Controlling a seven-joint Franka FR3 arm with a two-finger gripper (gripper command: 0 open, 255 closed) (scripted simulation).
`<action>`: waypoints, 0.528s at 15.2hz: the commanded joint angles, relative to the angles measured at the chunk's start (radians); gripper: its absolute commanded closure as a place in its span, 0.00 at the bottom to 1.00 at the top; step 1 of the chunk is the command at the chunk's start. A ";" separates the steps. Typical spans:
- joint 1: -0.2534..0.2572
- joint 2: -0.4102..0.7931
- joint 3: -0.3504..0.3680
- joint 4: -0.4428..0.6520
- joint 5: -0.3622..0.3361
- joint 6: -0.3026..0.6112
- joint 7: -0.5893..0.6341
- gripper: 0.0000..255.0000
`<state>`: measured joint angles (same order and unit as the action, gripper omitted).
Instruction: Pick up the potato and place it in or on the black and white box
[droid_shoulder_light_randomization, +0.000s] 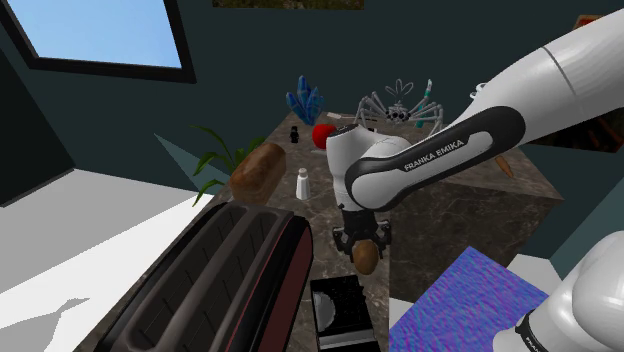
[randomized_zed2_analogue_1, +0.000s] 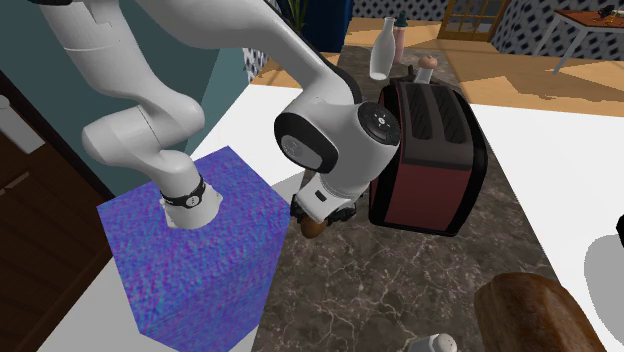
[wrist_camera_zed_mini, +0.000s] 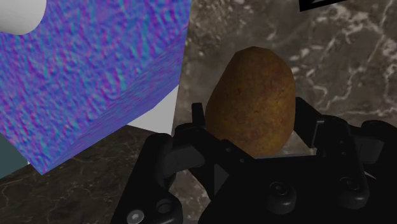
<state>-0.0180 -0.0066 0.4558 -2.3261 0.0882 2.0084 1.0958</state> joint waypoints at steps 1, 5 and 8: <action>0.000 0.000 0.000 0.000 0.000 0.000 0.000 1.00; 0.000 0.000 0.000 0.000 0.000 0.000 0.000 1.00; 0.000 -0.009 0.000 0.005 0.004 -0.013 -0.002 1.00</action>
<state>-0.0186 -0.0103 0.4552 -2.3227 0.0892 2.0013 1.0943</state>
